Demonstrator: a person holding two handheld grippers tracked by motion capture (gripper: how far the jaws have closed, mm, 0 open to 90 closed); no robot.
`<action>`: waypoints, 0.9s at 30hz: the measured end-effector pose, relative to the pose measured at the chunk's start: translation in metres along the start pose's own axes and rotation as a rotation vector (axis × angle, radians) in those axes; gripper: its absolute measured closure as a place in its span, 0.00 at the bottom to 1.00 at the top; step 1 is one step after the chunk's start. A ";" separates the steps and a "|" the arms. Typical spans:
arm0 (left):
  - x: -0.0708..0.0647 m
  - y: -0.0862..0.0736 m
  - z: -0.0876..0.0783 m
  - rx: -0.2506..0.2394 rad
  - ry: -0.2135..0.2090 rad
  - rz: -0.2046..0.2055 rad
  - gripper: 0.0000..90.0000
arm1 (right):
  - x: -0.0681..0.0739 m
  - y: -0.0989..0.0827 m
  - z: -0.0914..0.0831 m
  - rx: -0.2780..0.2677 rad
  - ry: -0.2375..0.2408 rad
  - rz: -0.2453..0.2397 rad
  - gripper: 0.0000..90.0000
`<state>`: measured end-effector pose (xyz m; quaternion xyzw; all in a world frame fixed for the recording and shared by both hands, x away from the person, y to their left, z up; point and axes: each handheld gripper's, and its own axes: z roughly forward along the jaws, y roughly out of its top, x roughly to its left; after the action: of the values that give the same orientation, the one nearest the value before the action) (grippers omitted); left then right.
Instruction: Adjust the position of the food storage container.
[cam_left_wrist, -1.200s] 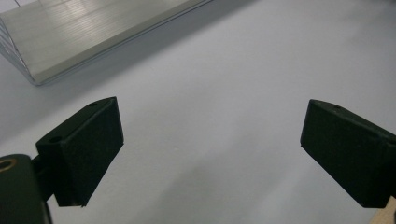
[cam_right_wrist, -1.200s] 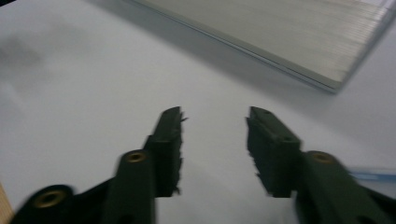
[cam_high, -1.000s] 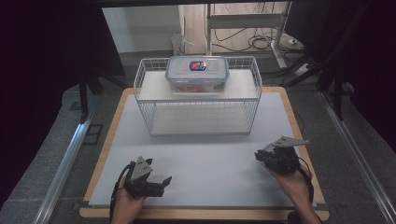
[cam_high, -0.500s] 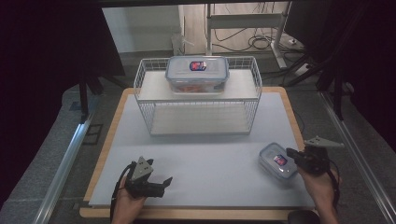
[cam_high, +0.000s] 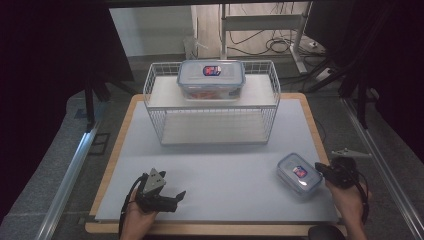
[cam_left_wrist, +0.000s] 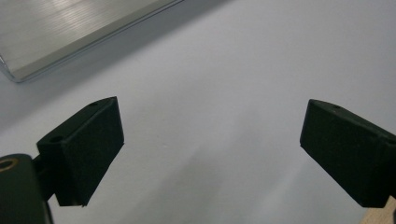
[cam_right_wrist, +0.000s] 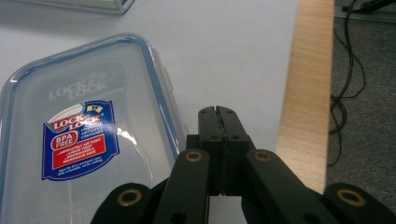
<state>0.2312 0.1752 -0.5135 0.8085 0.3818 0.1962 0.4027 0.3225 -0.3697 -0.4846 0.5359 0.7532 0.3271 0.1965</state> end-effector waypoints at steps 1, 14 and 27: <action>0.000 0.000 0.000 0.002 -0.002 0.001 0.07 | 0.002 0.000 0.001 0.003 0.005 -0.006 1.00; -0.003 0.000 0.004 0.020 -0.010 0.013 0.07 | 0.045 0.010 0.020 0.026 0.145 -0.065 1.00; -0.003 0.000 0.005 0.021 -0.012 0.012 0.07 | 0.065 0.006 0.012 0.036 0.154 -0.127 1.00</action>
<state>0.2324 0.1700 -0.5162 0.8160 0.3766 0.1899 0.3952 0.3123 -0.3038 -0.4854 0.4637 0.8042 0.3407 0.1489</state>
